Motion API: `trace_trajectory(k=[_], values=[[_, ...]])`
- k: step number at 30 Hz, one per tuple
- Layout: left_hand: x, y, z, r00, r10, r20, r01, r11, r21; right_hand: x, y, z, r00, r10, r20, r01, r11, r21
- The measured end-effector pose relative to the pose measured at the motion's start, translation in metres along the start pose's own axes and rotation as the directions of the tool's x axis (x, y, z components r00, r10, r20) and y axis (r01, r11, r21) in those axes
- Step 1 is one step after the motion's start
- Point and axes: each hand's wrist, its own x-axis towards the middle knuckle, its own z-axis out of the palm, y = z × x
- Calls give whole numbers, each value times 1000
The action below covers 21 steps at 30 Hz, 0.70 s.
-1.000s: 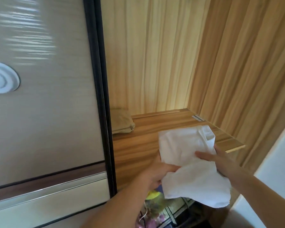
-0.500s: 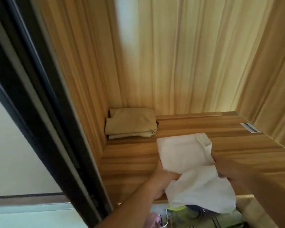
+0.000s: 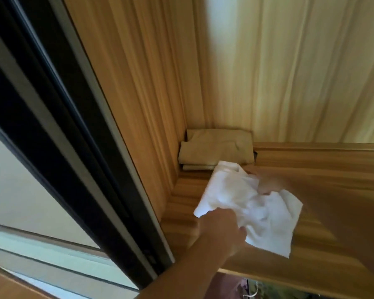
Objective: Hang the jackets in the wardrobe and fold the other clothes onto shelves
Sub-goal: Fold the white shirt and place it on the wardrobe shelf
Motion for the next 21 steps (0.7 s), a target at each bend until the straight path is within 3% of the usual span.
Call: trace_trajectory(k=[2, 4, 5, 7, 8, 9, 13, 16, 21], values=[[10, 6, 2, 982, 112, -152, -108, 994, 32, 6, -22, -2, 996, 48, -69, -51, 998, -33], [25, 11, 13, 955, 180, -236, -171, 983, 60, 4, -37, 1, 960, 22, -279, -43, 997, -70], [33, 13, 22, 956, 172, -239, -165, 985, 49, -4, -39, 4, 901, -19, -434, -25, 995, -97], [47, 14, 46, 975, 121, -184, -124, 992, 0, -22, -34, 25, 687, -192, -700, 121, 981, -150], [52, 15, 57, 986, 80, -146, -82, 997, -10, -33, -32, 42, 591, -265, -762, 205, 963, -175], [56, 16, 66, 993, 44, -111, -44, 999, -3, -43, -28, 63, 562, -306, -769, 252, 948, -194], [68, 18, 77, 999, -31, -26, 33, 998, 60, -37, 19, 131, 824, -116, -555, 95, 993, -67], [74, 20, 73, 997, -70, -38, 71, 997, 14, -18, 42, 143, 864, -4, -503, -2, 1000, -13], [81, 6, 70, 982, -185, -28, 184, 982, -35, 9, 35, 141, 872, -26, -489, -6, 998, -63]])
